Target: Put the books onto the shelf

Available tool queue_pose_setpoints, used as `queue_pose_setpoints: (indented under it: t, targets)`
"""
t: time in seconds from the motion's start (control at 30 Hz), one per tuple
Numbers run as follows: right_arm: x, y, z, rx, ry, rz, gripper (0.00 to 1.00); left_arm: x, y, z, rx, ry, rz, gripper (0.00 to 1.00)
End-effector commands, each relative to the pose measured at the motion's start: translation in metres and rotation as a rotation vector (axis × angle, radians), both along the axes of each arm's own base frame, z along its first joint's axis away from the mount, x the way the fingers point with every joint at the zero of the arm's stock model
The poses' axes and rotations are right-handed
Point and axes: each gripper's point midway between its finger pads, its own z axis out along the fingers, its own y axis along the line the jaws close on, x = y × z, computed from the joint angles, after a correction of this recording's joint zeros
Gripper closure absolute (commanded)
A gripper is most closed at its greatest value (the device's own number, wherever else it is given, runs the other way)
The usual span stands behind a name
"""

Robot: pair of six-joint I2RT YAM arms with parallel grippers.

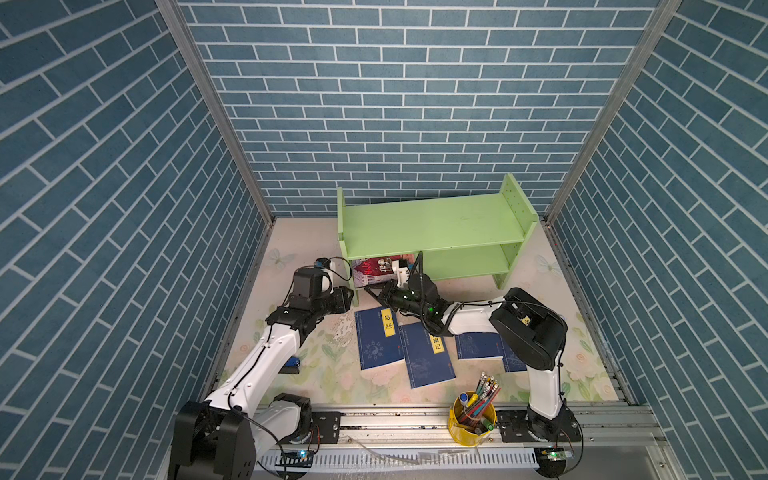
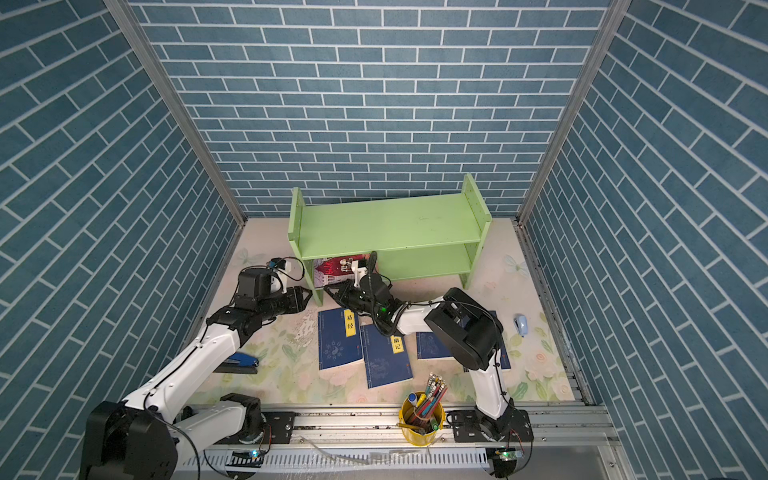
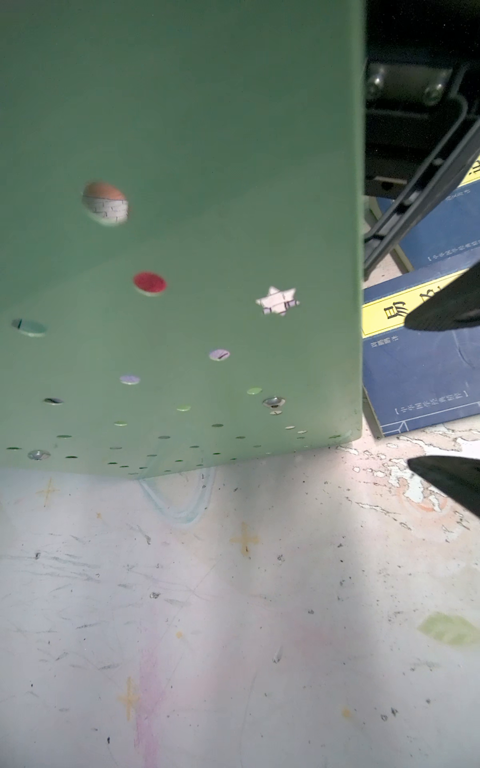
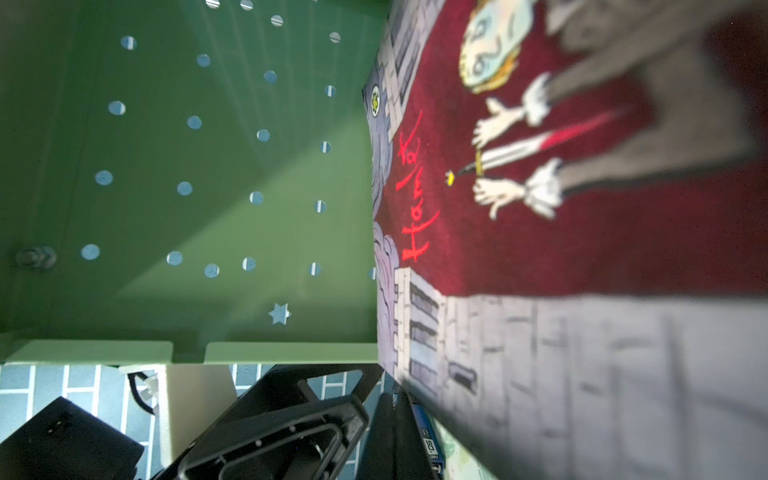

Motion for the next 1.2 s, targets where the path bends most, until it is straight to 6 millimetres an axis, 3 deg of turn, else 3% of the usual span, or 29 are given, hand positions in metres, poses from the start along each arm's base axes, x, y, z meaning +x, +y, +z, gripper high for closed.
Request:
queue_pose_setpoints:
  t: [0.0, 0.13, 0.33, 0.63, 0.77, 0.97, 1.17]
  targets:
    - [-0.004, 0.0, 0.008, 0.034, 0.014, 0.002, 0.98, -0.003, 0.003, 0.006, 0.009, 0.0, -0.011, 0.49]
    - [-0.011, -0.02, 0.007, 0.018, 0.015, -0.024, 0.97, -0.011, 0.002, 0.013, 0.008, 0.045, -0.031, 0.49]
    - [-0.027, -0.071, -0.005, -0.045, 0.046, -0.068, 0.88, -0.035, -0.008, 0.008, -0.085, 0.155, -0.046, 0.46]
    - [-0.055, -0.134, -0.009, -0.267, 0.052, -0.076, 0.81, -0.052, -0.014, 0.001, -0.133, 0.231, -0.061, 0.45]
    - [-0.063, -0.172, -0.016, -0.32, 0.109, -0.109, 0.79, -0.064, -0.021, -0.016, -0.191, 0.331, -0.058, 0.43]
    - [-0.091, -0.224, -0.038, -0.553, 0.209, -0.061, 0.73, -0.076, -0.017, -0.049, -0.217, 0.441, -0.002, 0.42]
    - [-0.097, -0.244, -0.046, -0.57, 0.245, -0.049, 0.66, -0.08, -0.017, -0.067, -0.237, 0.513, 0.037, 0.41]
